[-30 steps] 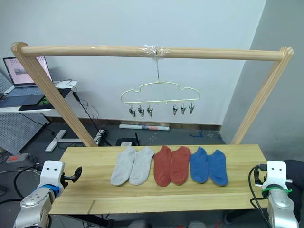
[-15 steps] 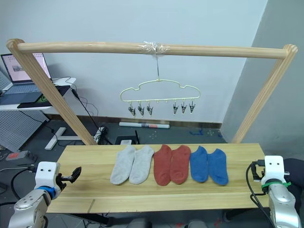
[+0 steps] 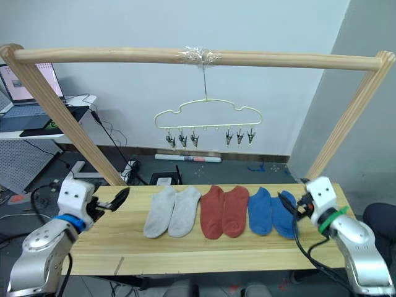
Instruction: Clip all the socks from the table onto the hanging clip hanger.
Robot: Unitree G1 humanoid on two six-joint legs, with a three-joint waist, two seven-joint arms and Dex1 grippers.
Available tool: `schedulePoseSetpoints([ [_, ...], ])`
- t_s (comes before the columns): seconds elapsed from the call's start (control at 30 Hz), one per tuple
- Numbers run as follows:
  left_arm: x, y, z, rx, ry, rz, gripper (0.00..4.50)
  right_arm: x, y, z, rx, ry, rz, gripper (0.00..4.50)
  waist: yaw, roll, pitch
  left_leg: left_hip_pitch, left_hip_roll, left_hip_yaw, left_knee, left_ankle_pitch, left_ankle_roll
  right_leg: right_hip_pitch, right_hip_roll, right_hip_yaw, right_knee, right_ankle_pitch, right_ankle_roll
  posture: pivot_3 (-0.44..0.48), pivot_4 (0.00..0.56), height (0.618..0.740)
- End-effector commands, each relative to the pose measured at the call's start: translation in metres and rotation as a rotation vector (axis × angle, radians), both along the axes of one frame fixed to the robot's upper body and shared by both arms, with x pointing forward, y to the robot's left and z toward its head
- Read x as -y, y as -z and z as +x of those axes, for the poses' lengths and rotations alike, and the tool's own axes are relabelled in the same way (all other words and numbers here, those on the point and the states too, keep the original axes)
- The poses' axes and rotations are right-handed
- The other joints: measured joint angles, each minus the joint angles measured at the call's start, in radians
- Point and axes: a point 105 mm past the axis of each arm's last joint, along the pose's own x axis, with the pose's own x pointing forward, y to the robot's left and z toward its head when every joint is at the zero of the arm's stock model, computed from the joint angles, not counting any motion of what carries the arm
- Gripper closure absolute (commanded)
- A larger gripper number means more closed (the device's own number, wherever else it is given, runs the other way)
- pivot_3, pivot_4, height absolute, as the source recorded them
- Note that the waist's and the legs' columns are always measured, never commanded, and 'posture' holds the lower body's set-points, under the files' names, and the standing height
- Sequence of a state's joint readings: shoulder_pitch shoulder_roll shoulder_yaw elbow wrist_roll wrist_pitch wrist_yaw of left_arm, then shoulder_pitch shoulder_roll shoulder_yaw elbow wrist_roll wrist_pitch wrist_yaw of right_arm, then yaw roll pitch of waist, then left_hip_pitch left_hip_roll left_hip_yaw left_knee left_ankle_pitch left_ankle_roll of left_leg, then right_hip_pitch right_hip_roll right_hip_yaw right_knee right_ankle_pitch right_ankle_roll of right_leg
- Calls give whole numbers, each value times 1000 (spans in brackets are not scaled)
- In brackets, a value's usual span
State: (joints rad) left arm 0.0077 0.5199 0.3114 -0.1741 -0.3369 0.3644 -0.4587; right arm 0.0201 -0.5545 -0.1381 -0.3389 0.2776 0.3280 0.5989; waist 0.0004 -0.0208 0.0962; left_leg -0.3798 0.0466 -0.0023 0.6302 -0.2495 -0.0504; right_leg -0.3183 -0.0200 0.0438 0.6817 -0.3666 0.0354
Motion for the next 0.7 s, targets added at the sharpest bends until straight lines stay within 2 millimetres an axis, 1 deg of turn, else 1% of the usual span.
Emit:
schedulePoseSetpoints([
  [0.03, 19, -30, 9, 86, 38, -30, 18, -19, -22, 1, 43, -94, 18, 0, 0, -2, 0, 0, 0, 0, 0, 0, 0, 0, 0, 0, 0, 0, 0, 62, 84, 740],
  [0.1, 39, -38, 18, 100, 97, -96, 18, -37, -38, 5, 71, -169, 44, 0, 1, -1, 1, -1, 0, 0, 0, 0, 0, 0, 0, 0, -2, 0, 0, 53, 85, 740],
  [0.17, 53, -46, 30, 122, 101, -148, 18, -55, -52, 6, 108, -248, 47, 0, 1, -2, 4, -3, -1, 0, 0, 0, 0, -1, 0, 0, -2, 0, 0, 53, 85, 740],
  [0.27, 64, -50, 40, 135, 117, -152, 18, -70, -61, 7, 101, -311, 91, 0, 2, -4, 5, -4, -1, -1, 0, 0, 0, -2, 1, -1, -2, 0, 0, 42, 92, 740],
  [0.33, 76, -52, 47, 151, 145, -174, 18, -80, -66, 14, 120, -323, 104, 0, 0, -4, 5, -4, -1, -1, 0, 0, 0, -2, 1, 0, -2, 0, 0, 42, 92, 740],
  [0.4, 85, -53, 50, 160, 163, -176, 18, -86, -70, 18, 137, -328, 104, 0, 0, -4, 8, -4, -1, -1, 0, 0, 0, -2, 1, 0, -2, 0, 0, 41, 102, 740],
  [0.47, 87, -51, 52, 160, 154, -177, 18, -89, -71, 18, 141, -337, 110, 0, 0, -4, 9, -4, -1, -1, 0, 0, 0, -2, 1, 0, -2, 0, 0, 41, 102, 740],
  [0.5, 86, -50, 52, 162, 148, -179, 18, -91, -72, 18, 142, -344, 112, 0, 0, -4, 10, -4, -1, -1, 0, 0, 0, -2, 1, 0, -2, 0, 0, 32, 110, 740],
  [0.6, 88, -51, 56, 181, 131, -188, 18, -99, -72, 17, 132, -383, 116, 0, -1, -5, 24, -4, -1, -1, 0, 0, 0, -2, 1, 0, -2, 0, 0, 27, 124, 740],
  [0.7, 89, -52, 64, 207, 100, -195, 602, -106, -73, 16, 130, -419, 117, 0, -1, -6, 36, -3, -1, -1, 1, 0, 0, -2, 1, -1, -2, 0, 0, 30, 150, 740],
])
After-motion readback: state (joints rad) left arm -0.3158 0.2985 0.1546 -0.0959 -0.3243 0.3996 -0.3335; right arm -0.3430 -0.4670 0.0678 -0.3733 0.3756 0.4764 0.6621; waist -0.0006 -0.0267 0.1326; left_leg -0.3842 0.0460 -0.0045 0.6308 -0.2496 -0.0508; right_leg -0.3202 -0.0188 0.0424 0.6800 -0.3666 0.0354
